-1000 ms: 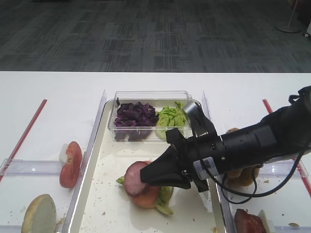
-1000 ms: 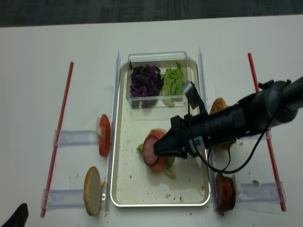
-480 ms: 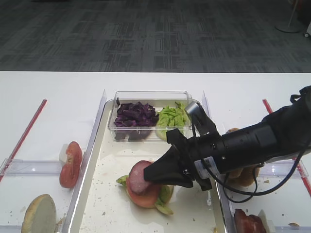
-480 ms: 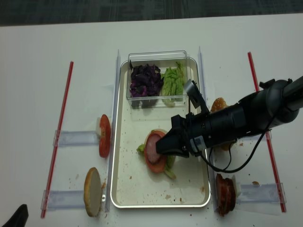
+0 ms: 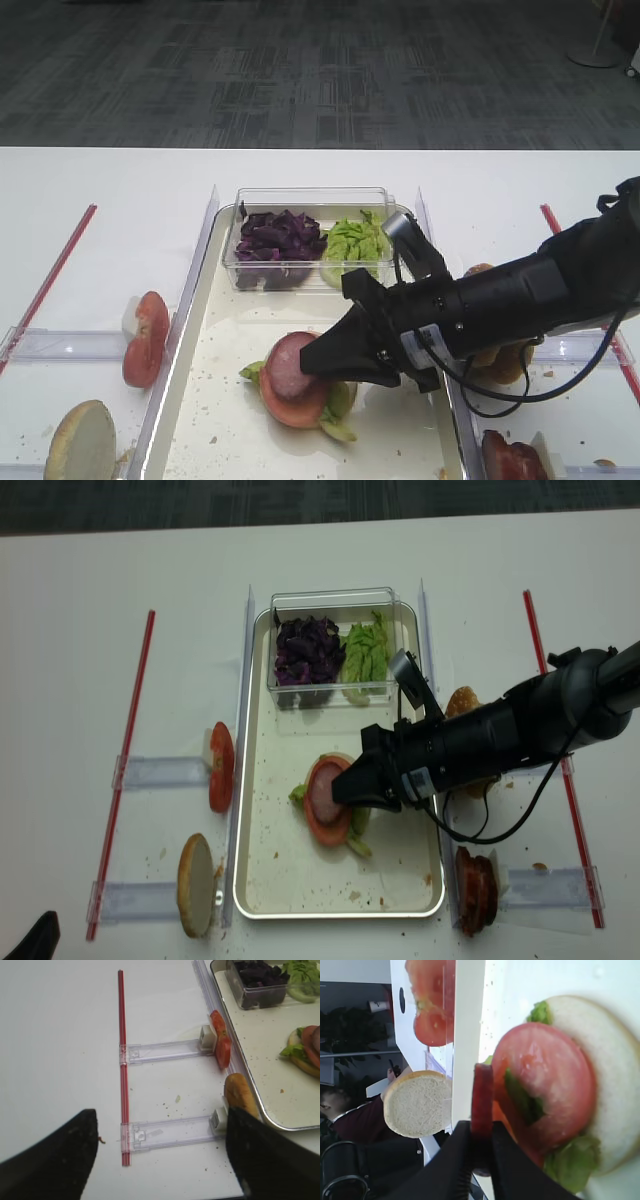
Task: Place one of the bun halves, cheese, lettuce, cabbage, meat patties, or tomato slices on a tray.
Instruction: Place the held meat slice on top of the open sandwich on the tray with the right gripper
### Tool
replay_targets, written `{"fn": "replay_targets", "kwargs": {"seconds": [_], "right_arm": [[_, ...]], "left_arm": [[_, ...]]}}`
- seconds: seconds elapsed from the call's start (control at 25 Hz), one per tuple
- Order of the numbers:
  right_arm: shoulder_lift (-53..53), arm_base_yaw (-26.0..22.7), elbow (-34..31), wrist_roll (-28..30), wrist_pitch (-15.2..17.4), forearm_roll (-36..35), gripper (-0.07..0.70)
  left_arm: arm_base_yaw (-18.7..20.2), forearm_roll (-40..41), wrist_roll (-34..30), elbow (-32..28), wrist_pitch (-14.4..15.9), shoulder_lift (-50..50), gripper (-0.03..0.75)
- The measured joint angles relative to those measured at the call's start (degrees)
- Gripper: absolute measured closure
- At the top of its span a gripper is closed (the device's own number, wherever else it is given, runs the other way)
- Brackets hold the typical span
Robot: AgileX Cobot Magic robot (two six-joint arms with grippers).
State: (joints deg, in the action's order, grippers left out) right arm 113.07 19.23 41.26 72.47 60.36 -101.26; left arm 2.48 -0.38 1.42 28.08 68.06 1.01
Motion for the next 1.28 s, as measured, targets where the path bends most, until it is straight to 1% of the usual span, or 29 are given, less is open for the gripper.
{"fn": "replay_targets", "kwargs": {"seconds": [0.32,0.52,0.72,0.92,1.0,1.16,1.28], "right_arm": [[0.0,0.0,0.0,0.0,-0.2,0.0,0.491],[0.0,0.0,0.0,0.0,-0.2,0.0,0.409],[0.0,0.0,0.0,0.0,0.2,0.0,0.353],[0.0,0.0,0.0,0.0,0.6,0.0,0.217],[0.0,0.0,0.5,0.0,1.2,0.0,0.183],[0.0,0.0,2.1,-0.3,2.7,0.0,0.164],[0.0,0.0,3.2,-3.3,3.1,0.0,0.163]], "left_arm": [[0.0,0.0,0.0,0.0,0.0,0.0,0.223],[0.0,0.0,0.0,0.0,0.0,0.0,0.223],[0.0,0.0,0.0,0.0,0.0,0.0,0.223],[0.0,0.0,0.0,0.0,0.0,0.0,0.223],[0.0,0.0,0.0,0.0,0.0,0.0,0.223],[0.0,0.0,0.0,0.0,0.0,0.0,0.223],[0.0,0.0,0.0,0.0,0.0,0.0,0.223]]}}
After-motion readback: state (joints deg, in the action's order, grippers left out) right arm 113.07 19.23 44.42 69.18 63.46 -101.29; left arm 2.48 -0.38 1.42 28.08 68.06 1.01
